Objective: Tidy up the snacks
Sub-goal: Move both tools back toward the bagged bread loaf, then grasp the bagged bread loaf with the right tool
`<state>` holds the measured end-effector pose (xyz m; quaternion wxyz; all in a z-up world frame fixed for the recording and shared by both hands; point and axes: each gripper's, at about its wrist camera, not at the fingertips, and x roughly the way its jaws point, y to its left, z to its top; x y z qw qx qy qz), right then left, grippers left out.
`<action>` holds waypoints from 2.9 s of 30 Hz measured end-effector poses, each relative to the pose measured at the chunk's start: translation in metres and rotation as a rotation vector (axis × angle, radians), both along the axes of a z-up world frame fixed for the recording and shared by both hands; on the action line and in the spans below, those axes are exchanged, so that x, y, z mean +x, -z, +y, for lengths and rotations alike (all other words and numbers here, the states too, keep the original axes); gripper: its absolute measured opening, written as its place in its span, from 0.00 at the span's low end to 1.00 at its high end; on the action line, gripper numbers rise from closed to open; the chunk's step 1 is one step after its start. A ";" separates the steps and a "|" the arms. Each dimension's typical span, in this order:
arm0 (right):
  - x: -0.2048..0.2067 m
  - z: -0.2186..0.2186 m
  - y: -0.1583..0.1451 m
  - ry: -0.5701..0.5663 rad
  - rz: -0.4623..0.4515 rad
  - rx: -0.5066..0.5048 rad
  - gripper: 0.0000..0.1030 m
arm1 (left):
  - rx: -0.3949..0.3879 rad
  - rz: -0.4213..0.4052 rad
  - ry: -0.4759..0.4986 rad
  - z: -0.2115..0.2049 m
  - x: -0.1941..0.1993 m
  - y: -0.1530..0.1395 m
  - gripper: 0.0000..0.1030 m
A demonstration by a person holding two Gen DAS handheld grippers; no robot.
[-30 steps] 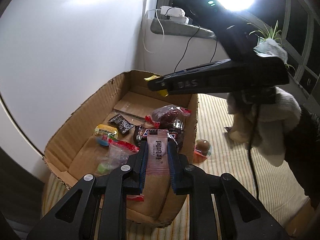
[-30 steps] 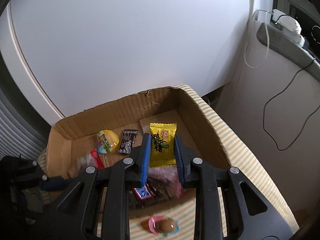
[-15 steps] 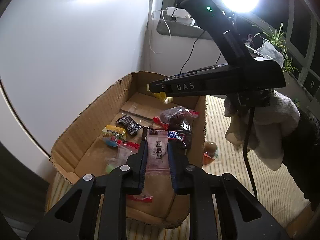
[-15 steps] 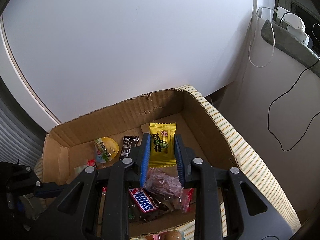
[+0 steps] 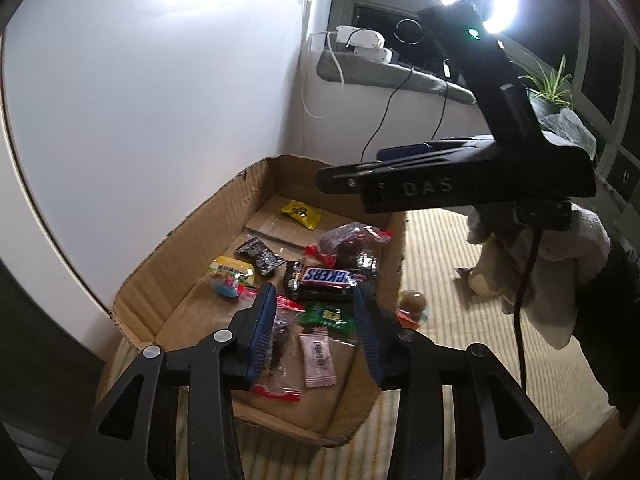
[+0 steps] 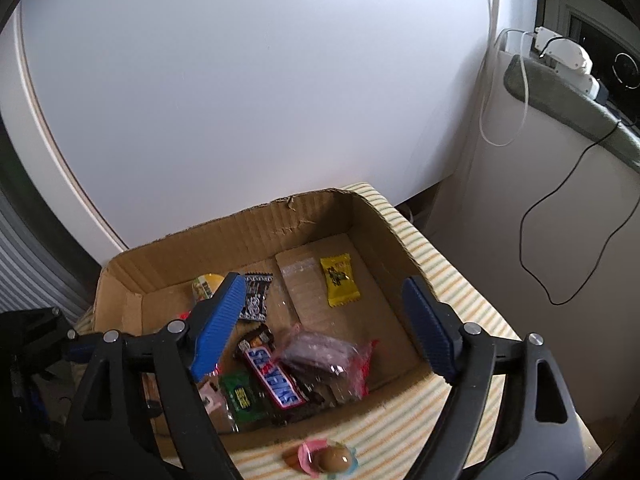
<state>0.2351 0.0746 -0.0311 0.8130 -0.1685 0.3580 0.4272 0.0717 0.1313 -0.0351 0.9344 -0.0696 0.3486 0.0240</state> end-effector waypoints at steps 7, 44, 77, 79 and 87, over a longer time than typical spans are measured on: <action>-0.006 -0.054 -0.019 0.049 -0.016 0.040 0.81 | -0.004 -0.022 0.033 -0.017 -0.005 -0.007 0.38; 0.016 -0.329 0.024 0.472 0.148 0.119 0.98 | -0.102 0.057 0.330 -0.173 0.047 0.017 0.61; 0.069 -0.337 0.076 0.436 0.338 0.199 0.91 | -0.156 0.175 0.412 -0.236 0.135 0.055 0.61; 0.070 -0.338 0.079 0.430 0.354 0.202 0.87 | -0.166 0.182 0.417 -0.237 0.140 0.057 0.61; 0.068 -0.336 0.084 0.420 0.377 0.202 0.75 | -0.181 0.190 0.417 -0.235 0.146 0.061 0.61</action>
